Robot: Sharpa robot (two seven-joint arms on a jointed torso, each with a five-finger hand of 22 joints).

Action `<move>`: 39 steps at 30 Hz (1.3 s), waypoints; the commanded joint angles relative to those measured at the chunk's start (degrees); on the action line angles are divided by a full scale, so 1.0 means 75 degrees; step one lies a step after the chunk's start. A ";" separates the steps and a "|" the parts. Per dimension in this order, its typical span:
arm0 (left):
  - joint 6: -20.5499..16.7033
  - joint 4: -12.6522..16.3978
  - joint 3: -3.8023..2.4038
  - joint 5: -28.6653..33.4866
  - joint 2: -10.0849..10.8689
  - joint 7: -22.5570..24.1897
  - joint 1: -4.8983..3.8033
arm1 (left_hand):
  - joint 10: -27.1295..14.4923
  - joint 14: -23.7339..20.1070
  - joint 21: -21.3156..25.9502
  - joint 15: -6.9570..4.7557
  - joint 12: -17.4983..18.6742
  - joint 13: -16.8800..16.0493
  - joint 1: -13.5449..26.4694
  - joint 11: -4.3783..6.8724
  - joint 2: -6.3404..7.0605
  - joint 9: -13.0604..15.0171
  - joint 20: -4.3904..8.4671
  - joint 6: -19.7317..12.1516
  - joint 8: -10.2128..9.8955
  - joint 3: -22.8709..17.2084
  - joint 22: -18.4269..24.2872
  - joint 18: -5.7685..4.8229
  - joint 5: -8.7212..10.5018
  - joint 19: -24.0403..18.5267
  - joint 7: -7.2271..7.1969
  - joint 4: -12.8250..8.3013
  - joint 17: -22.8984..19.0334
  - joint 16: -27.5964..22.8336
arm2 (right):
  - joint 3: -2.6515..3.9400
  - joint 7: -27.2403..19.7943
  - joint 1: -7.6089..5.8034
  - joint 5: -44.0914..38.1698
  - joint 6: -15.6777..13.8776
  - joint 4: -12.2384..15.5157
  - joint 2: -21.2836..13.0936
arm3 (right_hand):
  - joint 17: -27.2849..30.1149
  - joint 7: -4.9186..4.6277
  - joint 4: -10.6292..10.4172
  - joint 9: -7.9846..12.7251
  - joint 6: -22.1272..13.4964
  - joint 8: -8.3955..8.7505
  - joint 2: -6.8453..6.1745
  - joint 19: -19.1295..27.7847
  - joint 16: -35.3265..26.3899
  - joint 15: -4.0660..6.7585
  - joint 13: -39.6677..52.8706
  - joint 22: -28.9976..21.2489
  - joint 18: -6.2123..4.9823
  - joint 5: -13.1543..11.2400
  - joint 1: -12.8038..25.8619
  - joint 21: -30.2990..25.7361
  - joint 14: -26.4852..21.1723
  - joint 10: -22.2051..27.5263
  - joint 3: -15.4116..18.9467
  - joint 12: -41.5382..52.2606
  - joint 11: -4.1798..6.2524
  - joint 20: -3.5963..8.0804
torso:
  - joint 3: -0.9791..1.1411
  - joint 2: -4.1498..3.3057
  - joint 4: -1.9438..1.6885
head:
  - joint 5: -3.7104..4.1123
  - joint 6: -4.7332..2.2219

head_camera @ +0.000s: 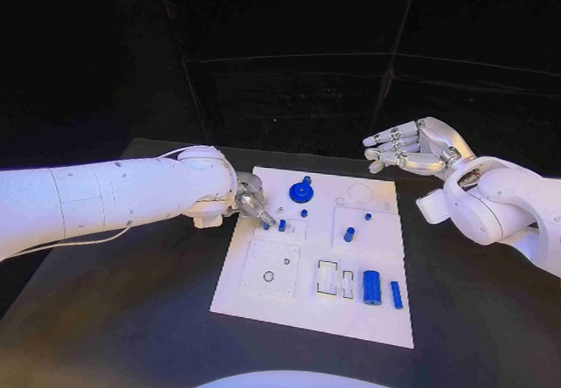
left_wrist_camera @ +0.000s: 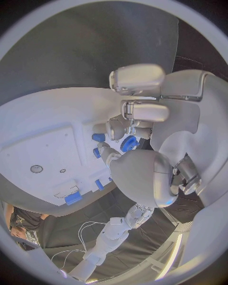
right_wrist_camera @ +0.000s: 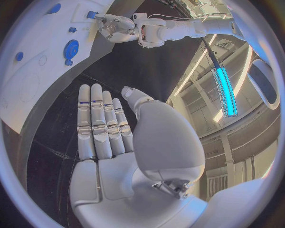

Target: Assemble the parts on the task board

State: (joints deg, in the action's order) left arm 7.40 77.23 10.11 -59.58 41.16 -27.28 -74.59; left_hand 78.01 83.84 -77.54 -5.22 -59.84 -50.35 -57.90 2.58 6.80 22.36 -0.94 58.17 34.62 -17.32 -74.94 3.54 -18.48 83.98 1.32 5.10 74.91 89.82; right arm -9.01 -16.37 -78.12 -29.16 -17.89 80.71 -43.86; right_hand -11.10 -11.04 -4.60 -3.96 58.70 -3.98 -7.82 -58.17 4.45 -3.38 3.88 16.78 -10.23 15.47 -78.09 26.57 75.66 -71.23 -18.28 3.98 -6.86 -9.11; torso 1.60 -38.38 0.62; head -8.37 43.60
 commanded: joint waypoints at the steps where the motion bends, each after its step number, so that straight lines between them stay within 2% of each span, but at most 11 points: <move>1: -0.0194 0.0043 -0.0003 0.0005 0.0051 -0.0043 -0.0004 | -0.0042 0.0821 -0.0021 -0.0043 0.0002 0.0003 0.0033 -0.0013 -0.0080 -0.0026 0.0033 0.0037 -0.0059 0.0322 -0.0118 -0.0012 0.0683 0.0223 0.0029 0.0146 0.2012 0.0024 | 0.0005 -0.0061 -0.0017 0.0026 0.0008 0.0013 0.0003 | 0.0012 0.0013 0.0030 -0.0006 -0.0047 0.0028 -0.0005 -0.0018 -0.0040 -0.0018 -0.0011 -0.0011 -0.0018 0.0022 0.0067 -0.0040 0.0021 0.0054 0.0021 -0.0007 0.0014 -0.0049 | -0.0002 0.0002 -0.0001 | 0.0008 0.0003; 4: -0.0323 0.0072 -0.0005 0.0023 0.0099 -0.0004 -0.0004 | -0.0046 0.0821 -0.0019 -0.0039 -0.0015 -0.0010 0.0029 -0.0023 -0.0157 -0.0047 0.0030 0.0043 -0.0089 0.0592 -0.0124 -0.0012 0.0998 0.0226 0.0038 0.0314 0.2012 0.0024 | 0.0005 -0.0058 -0.0017 0.0026 0.0004 0.0010 0.0003 | 0.0012 0.0013 0.0030 -0.0006 -0.0047 0.0028 -0.0005 -0.0018 -0.0040 -0.0018 -0.0011 -0.0011 -0.0018 0.0022 0.0067 -0.0040 0.0021 0.0054 0.0021 -0.0007 0.0014 -0.0049 | -0.0001 0.0004 -0.0003 | 0.0008 0.0002; 12: -0.0842 0.0165 -0.0012 0.0187 0.0226 0.0293 -0.0007 | -0.0079 0.0821 0.0033 -0.0041 -0.0045 -0.0041 0.0015 -0.0032 -0.0263 -0.0076 0.0030 0.0023 -0.0133 0.1088 -0.0086 0.0002 0.1129 0.0215 0.0048 0.0691 0.2012 0.0024 | 0.0005 -0.0055 -0.0017 0.0026 -0.0002 -0.0002 0.0008 | 0.0013 0.0013 0.0026 -0.0006 -0.0049 0.0028 -0.0002 -0.0019 -0.0043 -0.0019 -0.0011 -0.0014 -0.0017 0.0025 0.0080 -0.0044 0.0022 0.0056 0.0023 -0.0007 0.0013 -0.0050 | -0.0003 0.0000 0.0006 | 0.0021 -0.0015; 17: -0.1358 0.0223 -0.0020 0.0467 0.0315 0.0676 -0.0017 | -0.0175 0.0821 0.0150 -0.0035 0.0012 0.0036 -0.0041 -0.0050 -0.0273 -0.0085 0.0027 -0.0041 -0.0151 0.1524 0.0023 0.0030 0.1571 0.0179 0.0070 0.1020 0.2012 0.0024 | 0.0005 -0.0053 -0.0017 0.0026 -0.0008 -0.0006 0.0005 | 0.0014 0.0012 0.0023 -0.0006 -0.0050 0.0028 -0.0001 -0.0020 -0.0045 -0.0020 -0.0011 -0.0016 -0.0017 0.0026 0.0088 -0.0047 0.0022 0.0057 0.0025 -0.0006 0.0012 -0.0051 | 0.0003 0.0001 -0.0001 | 0.0036 -0.0027; 20: -0.1775 0.0212 -0.0023 0.0748 0.0336 0.1088 -0.0028 | -0.0456 0.0821 0.0574 0.0014 0.0364 0.0466 -0.0197 -0.0127 -0.0241 -0.0140 -0.0003 -0.0285 -0.0268 0.1805 0.0457 0.0129 0.1666 0.0020 0.0159 0.1184 0.2012 0.0024 | 0.0005 -0.0051 -0.0017 0.0026 -0.0009 -0.0011 0.0008 | 0.0014 0.0012 0.0023 -0.0006 -0.0050 0.0028 -0.0001 -0.0020 -0.0045 -0.0020 -0.0011 -0.0016 -0.0017 0.0026 0.0088 -0.0047 0.0022 0.0057 0.0025 -0.0006 0.0012 -0.0051 | 0.0010 0.0008 -0.0005 | 0.0041 -0.0021; 22: -0.2119 0.0180 -0.0023 0.1007 0.0327 0.1503 -0.0037 | -0.0980 0.0716 0.1252 0.0082 0.1047 0.1277 -0.0444 -0.0228 -0.0199 -0.0218 -0.0057 -0.0600 -0.0427 0.1967 0.1138 0.0277 0.1628 -0.0255 0.0284 0.1196 0.1632 -0.0184 | 0.0005 -0.0050 -0.0017 0.0026 -0.0010 -0.0016 0.0009 | 0.0014 0.0012 0.0023 -0.0006 -0.0050 0.0028 -0.0001 -0.0020 -0.0045 -0.0020 -0.0011 -0.0016 -0.0017 0.0026 0.0088 -0.0047 0.0022 0.0057 0.0025 -0.0006 0.0012 -0.0051 | 0.0009 0.0004 -0.0007 | 0.0053 -0.0027; 23: -0.2233 0.0159 -0.0023 0.1105 0.0314 0.1703 -0.0041 | -0.1312 0.0624 0.1734 0.0136 0.1421 0.1685 -0.0630 -0.0305 -0.0187 -0.0278 -0.0104 -0.0791 -0.0531 0.2020 0.1612 0.0373 0.1576 -0.0457 0.0370 0.1153 0.1315 -0.0369 | 0.0005 -0.0048 -0.0017 0.0026 -0.0009 -0.0019 0.0011 | 0.0014 0.0012 0.0023 -0.0006 -0.0050 0.0028 -0.0001 -0.0020 -0.0045 -0.0020 -0.0011 -0.0016 -0.0017 0.0026 0.0088 -0.0047 0.0022 0.0057 0.0025 -0.0006 0.0012 -0.0051 | 0.0005 0.0000 -0.0008 | 0.0054 -0.0034; 25: -0.2389 0.0114 -0.0021 0.1310 0.0273 0.2113 -0.0046 | -0.1768 0.0453 0.2450 0.0274 0.1741 0.1929 -0.1006 -0.0468 -0.0201 -0.0415 -0.0203 -0.1128 -0.0735 0.2073 0.2291 0.0500 0.1512 -0.0765 0.0543 0.1029 0.0791 -0.0705 | 0.0005 -0.0046 -0.0017 0.0026 -0.0008 -0.0025 0.0015 | 0.0014 0.0012 0.0023 -0.0006 -0.0050 0.0028 -0.0001 -0.0020 -0.0045 -0.0020 -0.0011 -0.0016 -0.0017 0.0026 0.0088 -0.0047 0.0022 0.0057 0.0025 -0.0006 0.0012 -0.0051 | 0.0008 0.0000 0.0000 | 0.0042 -0.0046; 29: -0.2517 -0.0004 -0.0015 0.1553 0.0110 0.2890 -0.0051 | -0.2775 -0.0380 0.4704 0.0536 0.2446 0.2427 -0.1861 -0.0768 -0.0354 -0.0724 -0.0459 -0.1443 -0.1041 0.2022 0.4337 0.0867 0.1524 -0.1831 0.0846 0.0657 -0.1033 -0.2015 | 0.0005 -0.0041 -0.0017 0.0026 -0.0009 -0.0029 0.0018 | 0.0014 0.0012 0.0023 -0.0006 -0.0050 0.0028 -0.0001 -0.0020 -0.0045 -0.0020 -0.0011 -0.0016 -0.0017 0.0026 0.0088 -0.0047 0.0022 0.0057 0.0025 -0.0006 0.0012 -0.0051 | 0.0010 -0.0004 0.0009 | 0.0069 -0.0076; 33: -0.2609 -0.0152 -0.0005 0.1336 -0.0126 0.3565 -0.0045 | -0.3447 -0.0914 0.5089 0.0695 0.3147 0.3008 -0.2871 -0.0944 -0.0479 -0.1007 -0.0603 -0.1555 -0.1327 0.1574 0.4580 0.0891 0.1555 -0.2026 0.0995 0.0082 -0.1914 -0.2678 | 0.0005 -0.0036 -0.0017 0.0026 -0.0008 -0.0031 0.0026 | 0.0015 0.0012 0.0019 -0.0006 -0.0052 0.0029 0.0004 -0.0021 -0.0050 -0.0022 -0.0011 -0.0019 -0.0017 0.0031 0.0100 -0.0053 0.0023 0.0060 0.0025 -0.0007 0.0012 -0.0053 | 0.0009 -0.0006 0.0013 | 0.0118 -0.0103; 39: -0.2743 -0.0416 0.0020 -0.0013 -0.0486 0.4317 -0.0028 | -0.3551 -0.1106 0.5338 0.0797 0.4088 0.4082 -0.3335 -0.1022 -0.0219 -0.1551 -0.0700 -0.1254 -0.1884 0.1051 0.4771 0.0935 0.1615 -0.1986 0.1010 -0.0422 -0.2218 -0.2757 | 0.0004 -0.0031 -0.0017 0.0026 -0.0012 -0.0028 0.0040 | 0.0015 0.0015 0.0026 -0.0006 -0.0052 0.0028 0.0013 -0.0023 -0.0052 -0.0020 -0.0010 -0.0021 -0.0018 0.0036 0.0093 -0.0056 0.0024 0.0061 0.0017 -0.0006 0.0015 -0.0052 | 0.0008 -0.0002 0.0016 | 0.0155 -0.0135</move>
State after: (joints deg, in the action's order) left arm -10.95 74.45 10.27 -53.44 37.73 -1.61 -74.77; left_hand 51.47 75.73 -37.60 0.64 -29.42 -20.02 -82.95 -5.12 5.00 10.87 -5.89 48.59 20.62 -9.32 -39.22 9.75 -6.68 69.06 8.86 2.06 58.42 69.18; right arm -9.01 -16.33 -78.12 -29.16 -17.91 80.42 -43.63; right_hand -11.06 -11.04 -4.60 -3.96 58.70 -3.98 -7.65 -58.17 4.26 -3.38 3.88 16.68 -10.24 15.46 -77.91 26.37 75.66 -71.24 -18.28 3.98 -6.86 -9.11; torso 1.66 -38.41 0.71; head -7.27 42.65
